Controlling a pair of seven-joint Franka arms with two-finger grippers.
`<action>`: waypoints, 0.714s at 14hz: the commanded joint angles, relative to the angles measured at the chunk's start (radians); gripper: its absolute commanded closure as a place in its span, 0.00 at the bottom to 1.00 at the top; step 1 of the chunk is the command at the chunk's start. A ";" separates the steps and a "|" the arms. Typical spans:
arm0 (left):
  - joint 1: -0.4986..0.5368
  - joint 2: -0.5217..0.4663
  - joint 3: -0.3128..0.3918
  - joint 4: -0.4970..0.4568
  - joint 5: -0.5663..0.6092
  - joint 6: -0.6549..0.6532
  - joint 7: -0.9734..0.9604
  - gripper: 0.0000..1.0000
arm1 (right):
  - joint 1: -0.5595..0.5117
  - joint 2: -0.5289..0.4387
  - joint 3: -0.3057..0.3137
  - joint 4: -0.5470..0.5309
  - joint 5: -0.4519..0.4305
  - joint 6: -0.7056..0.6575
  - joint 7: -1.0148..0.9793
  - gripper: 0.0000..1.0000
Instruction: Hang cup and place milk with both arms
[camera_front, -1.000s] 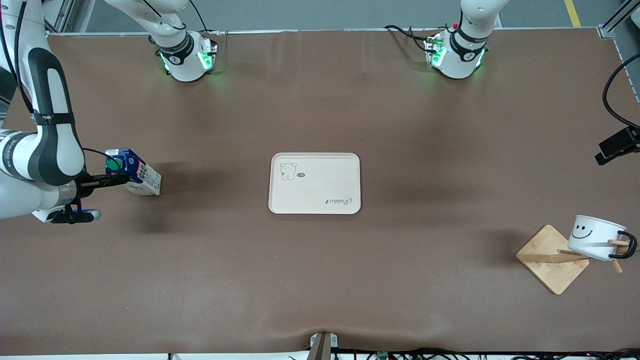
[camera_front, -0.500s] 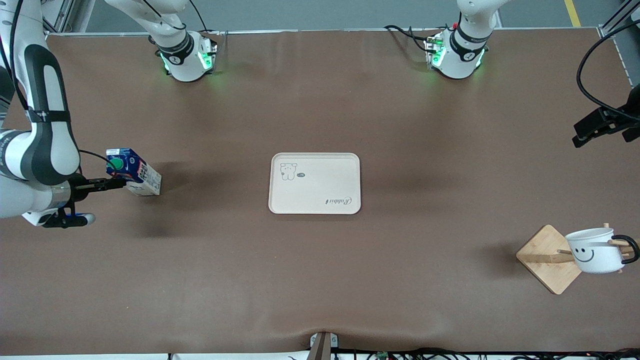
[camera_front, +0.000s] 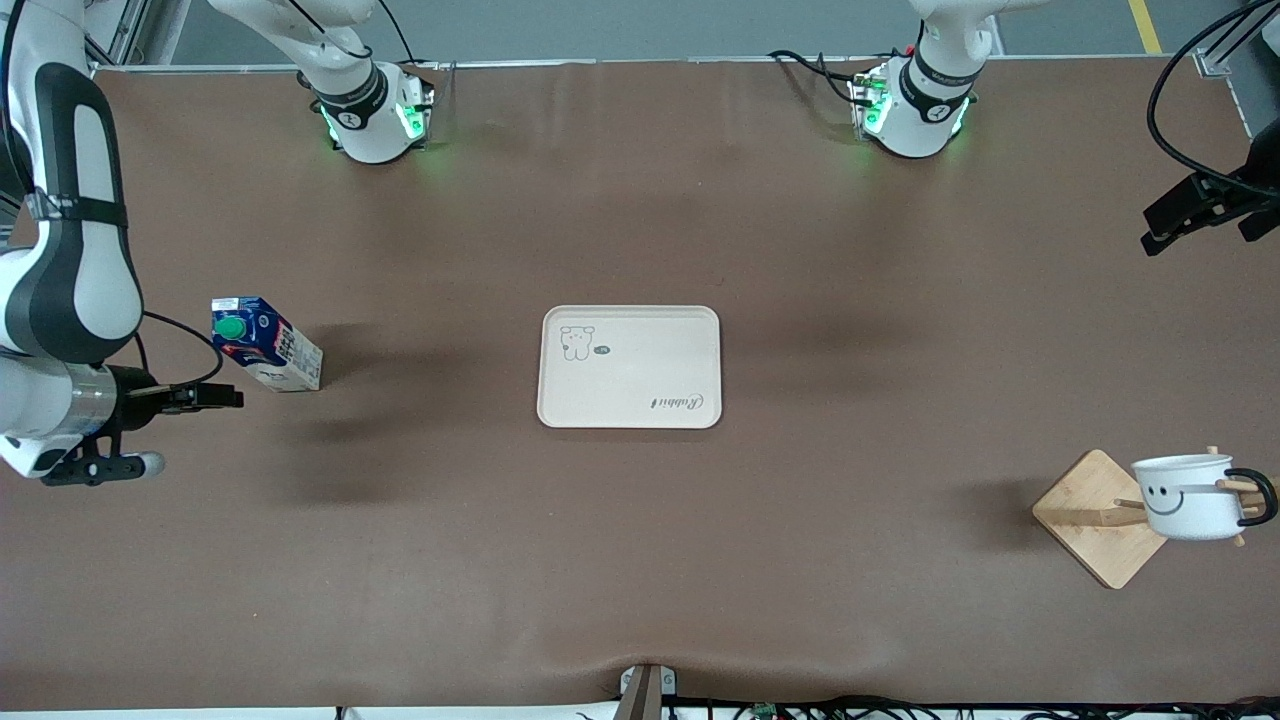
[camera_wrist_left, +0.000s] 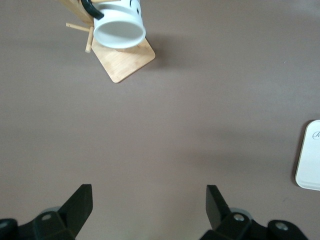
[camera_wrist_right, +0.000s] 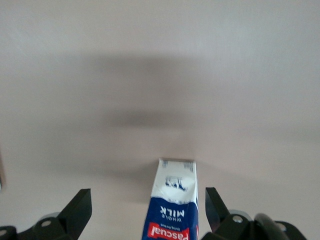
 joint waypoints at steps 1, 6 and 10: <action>-0.067 -0.070 0.070 -0.069 -0.018 0.004 0.019 0.00 | 0.011 -0.019 -0.001 0.118 0.012 -0.025 -0.008 0.00; -0.114 -0.087 0.112 -0.082 -0.018 0.004 0.043 0.00 | 0.052 -0.169 -0.001 0.155 0.010 -0.162 0.001 0.00; -0.125 -0.093 0.113 -0.082 -0.032 0.001 0.019 0.00 | 0.060 -0.335 -0.001 0.068 0.002 -0.294 0.099 0.00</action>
